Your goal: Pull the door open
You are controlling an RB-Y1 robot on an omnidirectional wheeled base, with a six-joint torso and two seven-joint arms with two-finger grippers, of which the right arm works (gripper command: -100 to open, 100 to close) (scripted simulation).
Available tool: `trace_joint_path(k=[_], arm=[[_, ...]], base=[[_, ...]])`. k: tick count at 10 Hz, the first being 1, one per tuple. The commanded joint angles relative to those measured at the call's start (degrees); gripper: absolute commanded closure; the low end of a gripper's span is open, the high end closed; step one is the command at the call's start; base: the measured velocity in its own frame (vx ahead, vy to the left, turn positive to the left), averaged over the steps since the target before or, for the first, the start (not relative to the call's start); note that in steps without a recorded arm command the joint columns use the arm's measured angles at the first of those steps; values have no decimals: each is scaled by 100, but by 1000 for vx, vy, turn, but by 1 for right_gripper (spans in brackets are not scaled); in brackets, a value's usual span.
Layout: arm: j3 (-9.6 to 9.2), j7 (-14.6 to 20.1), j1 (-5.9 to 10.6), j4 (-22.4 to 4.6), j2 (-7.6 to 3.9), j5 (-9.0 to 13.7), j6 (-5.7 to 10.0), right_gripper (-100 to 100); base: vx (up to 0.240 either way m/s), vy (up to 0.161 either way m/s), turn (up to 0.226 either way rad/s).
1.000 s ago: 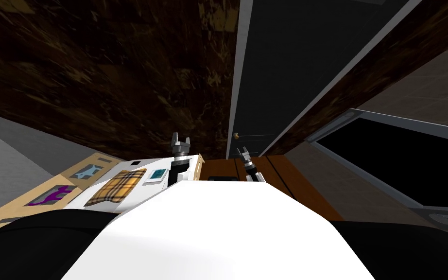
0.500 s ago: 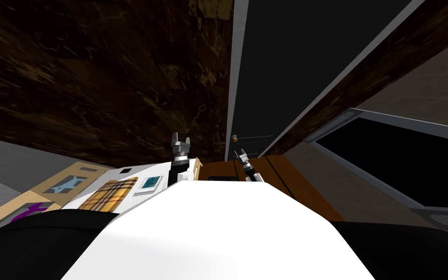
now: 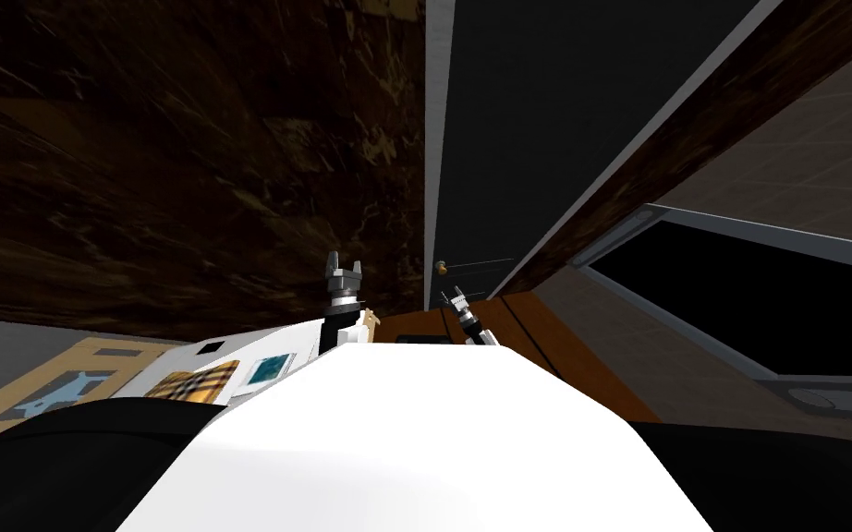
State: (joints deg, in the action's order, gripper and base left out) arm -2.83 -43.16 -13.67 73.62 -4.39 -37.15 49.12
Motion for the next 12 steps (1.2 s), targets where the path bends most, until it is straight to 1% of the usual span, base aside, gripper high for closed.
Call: trace_joint_path(k=[1, 2, 4, 6, 7, 10, 12], arm=[[-10, -168, 57, -233, 9, -116, 87, -100], [-16, -223, 78, -311, 10, -160, 110, -100], [-34, -421, 152, -590, 22, -318, 195, -100], [-43, -517, 188, -725, 29, -394, 236, -100], [-52, -613, 224, -860, 36, -471, 277, -100], [-73, -846, 309, -1183, 67, -657, 378, -100], [-84, -975, 356, -1360, 90, -760, 434, -100]], base=[[107, 1, -175], [126, 4, -165], [136, 16, -222], [107, 21, -173], [99, -8, -235], [108, 50, -316], [101, 98, -308]])
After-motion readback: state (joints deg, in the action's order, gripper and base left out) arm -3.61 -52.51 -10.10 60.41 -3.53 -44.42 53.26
